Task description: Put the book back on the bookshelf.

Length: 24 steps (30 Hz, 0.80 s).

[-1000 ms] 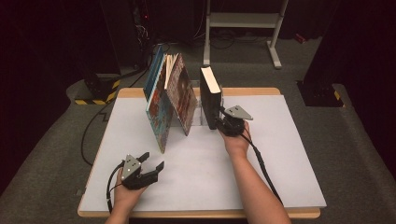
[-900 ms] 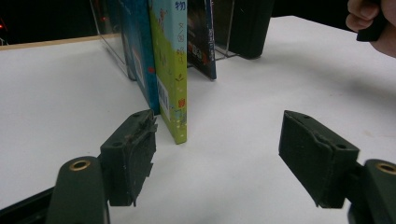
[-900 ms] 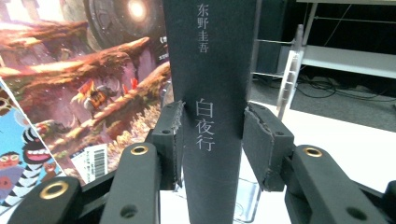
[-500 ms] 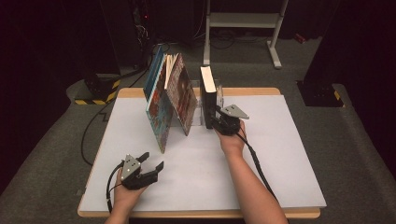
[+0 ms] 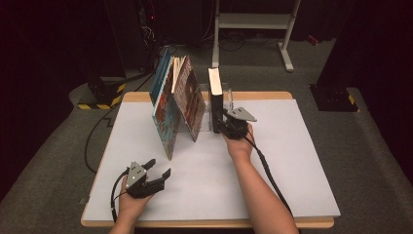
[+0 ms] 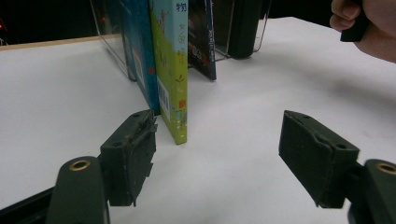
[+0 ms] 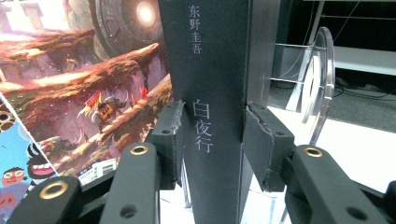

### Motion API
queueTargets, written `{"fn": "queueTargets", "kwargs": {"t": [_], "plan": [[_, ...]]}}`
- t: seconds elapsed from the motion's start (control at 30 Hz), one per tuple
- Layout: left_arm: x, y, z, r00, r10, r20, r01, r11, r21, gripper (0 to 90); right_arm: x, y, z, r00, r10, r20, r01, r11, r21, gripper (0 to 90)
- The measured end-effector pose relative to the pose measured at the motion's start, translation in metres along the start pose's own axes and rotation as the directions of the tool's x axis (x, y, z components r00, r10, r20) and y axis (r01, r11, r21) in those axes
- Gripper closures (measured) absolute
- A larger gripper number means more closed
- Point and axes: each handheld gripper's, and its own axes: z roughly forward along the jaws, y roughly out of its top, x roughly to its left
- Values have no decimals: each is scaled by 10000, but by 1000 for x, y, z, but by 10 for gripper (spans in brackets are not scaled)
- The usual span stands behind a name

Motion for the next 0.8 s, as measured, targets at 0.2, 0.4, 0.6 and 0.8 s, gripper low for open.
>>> {"fn": "queueTargets", "kwargs": {"t": [0.2,0.4,0.6,0.8], "plan": [[0,0,0,10000,-7,-13,7,10000,-2,275,0,0,2,10000,36,8,-36,10000,-31,589],[0,0,0,10000,3,2,-3,10000,37,275,1,0,3,9999,104,14,-104,9999,-63,589],[0,-1,0,10000,42,14,-42,9999,92,275,2,1,5,9999,152,18,-152,9999,-67,589],[0,0,0,10000,0,9,0,10000,48,275,4,4,6,9998,210,22,-210,9997,-116,585]]}}
